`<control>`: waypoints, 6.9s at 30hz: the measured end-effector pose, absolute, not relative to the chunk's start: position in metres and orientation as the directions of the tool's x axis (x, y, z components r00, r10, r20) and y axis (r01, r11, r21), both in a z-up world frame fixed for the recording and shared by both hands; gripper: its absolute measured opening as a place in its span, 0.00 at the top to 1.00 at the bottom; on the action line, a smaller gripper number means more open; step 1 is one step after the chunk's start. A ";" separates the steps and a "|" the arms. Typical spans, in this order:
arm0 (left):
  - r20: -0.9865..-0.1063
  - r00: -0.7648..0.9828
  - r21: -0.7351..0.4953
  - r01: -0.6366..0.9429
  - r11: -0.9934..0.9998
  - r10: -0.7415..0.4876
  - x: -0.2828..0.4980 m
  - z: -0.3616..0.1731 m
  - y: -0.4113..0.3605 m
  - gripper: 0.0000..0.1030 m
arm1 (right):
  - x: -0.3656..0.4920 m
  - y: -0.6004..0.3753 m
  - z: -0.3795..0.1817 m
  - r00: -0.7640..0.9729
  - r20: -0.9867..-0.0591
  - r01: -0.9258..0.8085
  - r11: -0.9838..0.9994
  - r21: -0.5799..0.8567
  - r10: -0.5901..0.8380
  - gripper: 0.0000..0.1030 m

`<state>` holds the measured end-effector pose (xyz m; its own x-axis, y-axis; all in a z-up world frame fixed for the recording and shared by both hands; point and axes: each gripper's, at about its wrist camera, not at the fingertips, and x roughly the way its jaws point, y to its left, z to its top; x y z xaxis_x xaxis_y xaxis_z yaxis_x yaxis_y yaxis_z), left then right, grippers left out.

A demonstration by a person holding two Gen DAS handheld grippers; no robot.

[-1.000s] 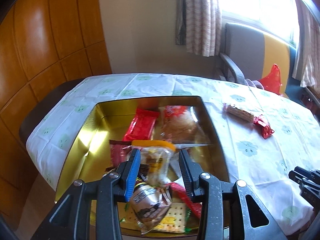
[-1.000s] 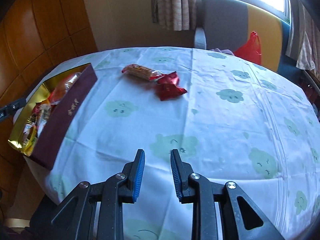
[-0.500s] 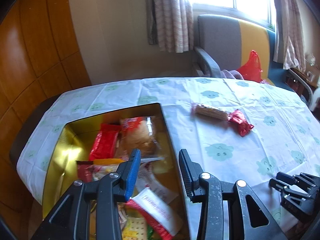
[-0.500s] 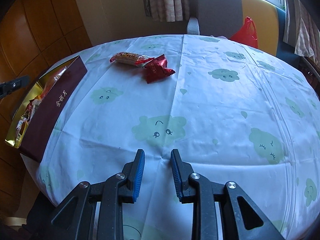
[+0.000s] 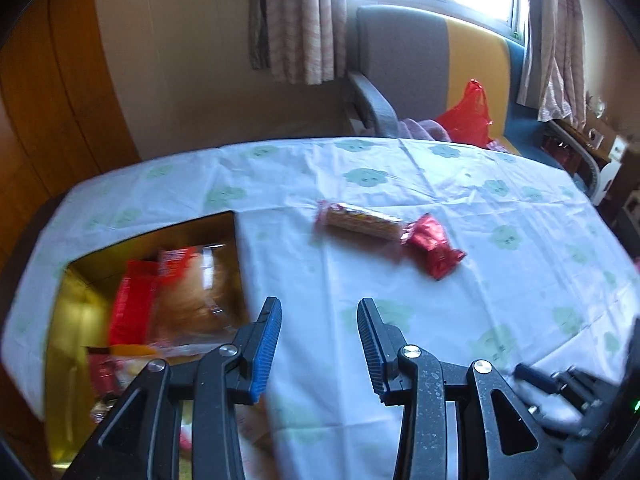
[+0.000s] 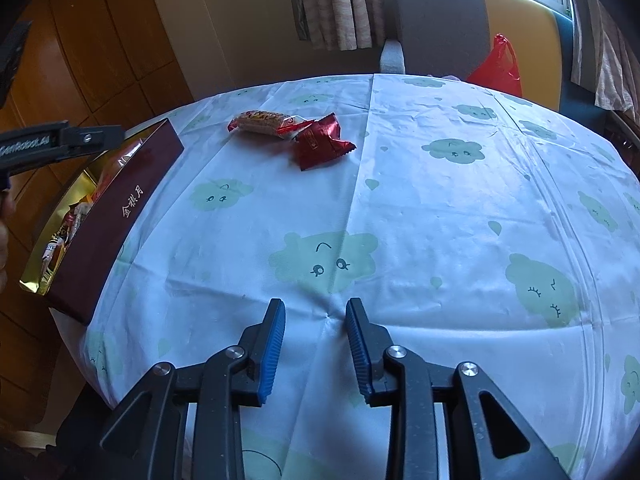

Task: Organize snacks
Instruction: 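Reach the left tool to the red-and-white puffed rice bar and grasp it, then hold the puffed rice bar in the left tool while the right tool grasps the red foil candy, then carry the puffed rice bar into the gold tin and open the left tool, then carry the red foil candy into the gold tin and open the right tool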

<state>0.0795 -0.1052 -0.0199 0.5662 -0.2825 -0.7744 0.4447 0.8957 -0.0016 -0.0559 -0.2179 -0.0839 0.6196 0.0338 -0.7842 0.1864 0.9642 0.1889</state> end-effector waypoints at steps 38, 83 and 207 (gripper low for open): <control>-0.872 0.395 -0.081 0.463 0.883 -0.287 0.142 -0.090 -0.195 0.73 | -0.056 -0.235 -0.087 0.651 -0.741 0.130 0.938 0.321 0.163 0.66; -0.713 0.560 -0.030 0.576 0.817 -0.421 0.022 -0.121 -0.138 0.71 | 0.103 -0.241 -0.068 0.541 -0.839 0.020 0.999 -0.047 -0.050 0.70; -0.705 0.708 -0.092 -0.030 0.995 -0.044 0.049 -0.033 0.071 0.58 | -0.025 -0.272 -0.087 0.607 -0.728 0.354 0.929 -0.109 -0.317 0.69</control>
